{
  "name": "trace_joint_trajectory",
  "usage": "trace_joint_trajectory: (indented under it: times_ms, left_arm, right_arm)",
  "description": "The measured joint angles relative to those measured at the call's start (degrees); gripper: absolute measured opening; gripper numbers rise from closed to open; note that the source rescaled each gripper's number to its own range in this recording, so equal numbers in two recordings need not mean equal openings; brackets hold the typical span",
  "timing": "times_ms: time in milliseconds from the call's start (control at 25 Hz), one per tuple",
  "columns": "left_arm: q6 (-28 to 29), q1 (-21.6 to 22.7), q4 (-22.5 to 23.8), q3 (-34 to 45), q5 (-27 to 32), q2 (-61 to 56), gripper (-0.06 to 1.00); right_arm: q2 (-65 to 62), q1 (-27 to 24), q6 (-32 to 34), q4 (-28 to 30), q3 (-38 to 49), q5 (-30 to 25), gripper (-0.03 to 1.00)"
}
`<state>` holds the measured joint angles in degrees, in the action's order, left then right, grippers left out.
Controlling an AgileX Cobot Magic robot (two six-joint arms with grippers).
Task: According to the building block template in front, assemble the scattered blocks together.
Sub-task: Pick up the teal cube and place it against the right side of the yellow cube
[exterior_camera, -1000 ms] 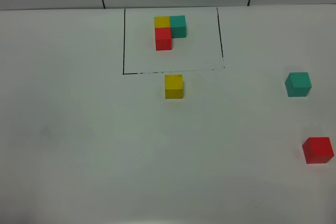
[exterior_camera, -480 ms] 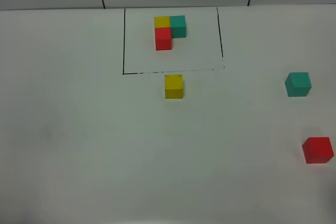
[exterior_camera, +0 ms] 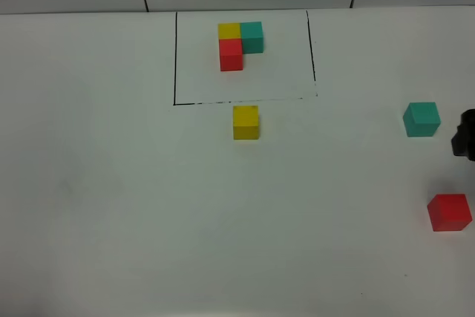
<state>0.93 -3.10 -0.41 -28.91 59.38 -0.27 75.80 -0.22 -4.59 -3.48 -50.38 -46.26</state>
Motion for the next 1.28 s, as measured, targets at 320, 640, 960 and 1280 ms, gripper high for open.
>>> trace_joint_trajectory:
  times_ms: [320,640,960,1280]
  left_arm:
    - [0.0,0.0,0.0,0.0,0.0,0.0,0.79]
    - [0.0,0.0,0.0,0.0,0.0,0.0,0.79]
    - [0.0,0.0,0.0,0.0,0.0,0.0,0.79]
    - [0.0,0.0,0.0,0.0,0.0,0.0,0.79]
  right_arm:
    - [17.26,0.0,-2.47,-1.34,-8.57,1.89,0.84]
    - [25.54,0.0,-3.07,-2.05,-16.29,2.32,0.84]
    - [31.99,0.0,-3.65,-2.05,-21.67,2.34,0.84]
    - [34.7,0.0,-3.65,-2.05,-23.29,4.53,0.84]
